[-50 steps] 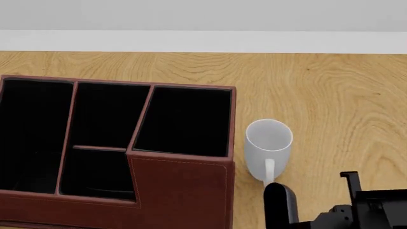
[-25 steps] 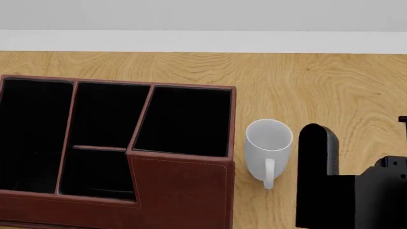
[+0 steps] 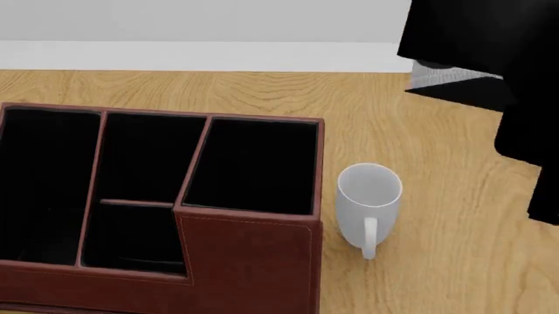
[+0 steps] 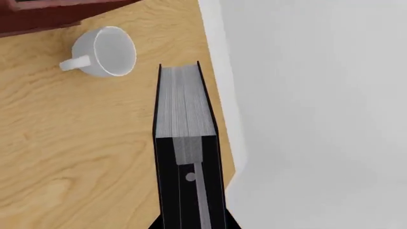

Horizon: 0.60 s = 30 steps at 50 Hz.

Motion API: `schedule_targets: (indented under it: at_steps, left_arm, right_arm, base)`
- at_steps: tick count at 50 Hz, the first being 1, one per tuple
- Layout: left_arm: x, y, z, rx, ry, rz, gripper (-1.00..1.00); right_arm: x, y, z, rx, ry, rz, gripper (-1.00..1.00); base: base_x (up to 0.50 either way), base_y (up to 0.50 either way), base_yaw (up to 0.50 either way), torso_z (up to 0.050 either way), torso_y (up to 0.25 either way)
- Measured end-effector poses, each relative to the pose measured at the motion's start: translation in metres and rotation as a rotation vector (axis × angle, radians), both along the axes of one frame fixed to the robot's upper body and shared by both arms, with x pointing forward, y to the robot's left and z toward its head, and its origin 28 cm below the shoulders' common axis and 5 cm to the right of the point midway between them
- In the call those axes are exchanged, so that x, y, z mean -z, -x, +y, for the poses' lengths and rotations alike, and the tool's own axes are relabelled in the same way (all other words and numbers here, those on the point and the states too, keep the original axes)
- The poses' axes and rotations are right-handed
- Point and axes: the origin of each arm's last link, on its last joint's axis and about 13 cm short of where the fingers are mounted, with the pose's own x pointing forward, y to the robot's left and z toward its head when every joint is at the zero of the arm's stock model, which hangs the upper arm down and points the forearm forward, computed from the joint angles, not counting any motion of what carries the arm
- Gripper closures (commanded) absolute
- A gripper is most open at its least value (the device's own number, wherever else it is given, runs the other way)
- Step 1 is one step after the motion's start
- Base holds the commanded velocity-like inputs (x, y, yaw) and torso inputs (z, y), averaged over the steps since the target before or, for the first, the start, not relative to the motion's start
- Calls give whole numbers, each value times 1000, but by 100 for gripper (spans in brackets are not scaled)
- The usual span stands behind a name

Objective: Pick up the book and place it in the right compartment of the caddy.

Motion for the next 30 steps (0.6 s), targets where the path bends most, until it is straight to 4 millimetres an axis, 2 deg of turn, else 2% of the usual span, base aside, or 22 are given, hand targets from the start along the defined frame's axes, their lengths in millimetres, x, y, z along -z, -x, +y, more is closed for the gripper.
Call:
schedule_targets:
  at_steps: [11,23,30]
  left_arm:
    - [-1,2,0,1,3,-4,-100]
    - [-2,4,0,1,6,-5,-100]
    - [-1,4,1,3,9,-5,-100]
  right_arm:
    - [-29,-22,10,-2,-133,-84,100]
    - [-53,-49,33,-14,-304,-216,100]
    - [-62,-64,48,22,-454,-211,100]
  base:
    - [0,0,0,0,2]
    - [0,0,0,0,1]
    - [0,0,0,0,1]
